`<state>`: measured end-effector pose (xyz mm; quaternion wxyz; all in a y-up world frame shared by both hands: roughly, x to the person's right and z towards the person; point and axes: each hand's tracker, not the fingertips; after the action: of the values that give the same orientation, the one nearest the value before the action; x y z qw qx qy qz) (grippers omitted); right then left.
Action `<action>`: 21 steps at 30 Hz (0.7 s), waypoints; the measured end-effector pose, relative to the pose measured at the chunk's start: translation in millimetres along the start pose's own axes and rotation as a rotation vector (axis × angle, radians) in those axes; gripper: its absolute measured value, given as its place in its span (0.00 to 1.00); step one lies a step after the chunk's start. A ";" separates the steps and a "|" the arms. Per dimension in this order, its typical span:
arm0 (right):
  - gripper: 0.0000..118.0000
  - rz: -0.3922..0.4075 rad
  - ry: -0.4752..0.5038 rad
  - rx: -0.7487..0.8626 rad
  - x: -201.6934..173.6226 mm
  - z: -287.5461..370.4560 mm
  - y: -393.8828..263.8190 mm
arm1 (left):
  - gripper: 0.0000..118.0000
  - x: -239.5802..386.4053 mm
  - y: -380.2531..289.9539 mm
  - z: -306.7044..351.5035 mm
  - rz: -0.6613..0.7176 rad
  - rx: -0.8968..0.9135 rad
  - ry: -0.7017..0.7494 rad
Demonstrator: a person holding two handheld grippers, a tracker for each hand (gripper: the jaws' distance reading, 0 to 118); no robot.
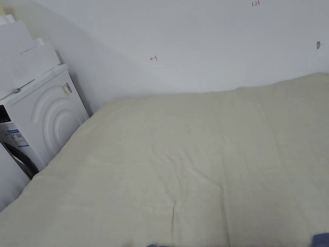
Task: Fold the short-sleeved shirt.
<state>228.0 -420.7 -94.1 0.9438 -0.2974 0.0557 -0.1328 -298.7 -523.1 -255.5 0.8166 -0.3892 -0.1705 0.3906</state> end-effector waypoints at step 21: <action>0.01 -0.039 -0.033 0.008 19.6 8.2 -9.5 | 0.16 137.2 -58.2 -76.1 -0.524 -0.169 0.275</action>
<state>246.2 -429.2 -82.4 0.9431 -0.2966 0.0336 -0.1467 -137.6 -478.4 -262.8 0.8697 -0.4478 -0.1849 0.0946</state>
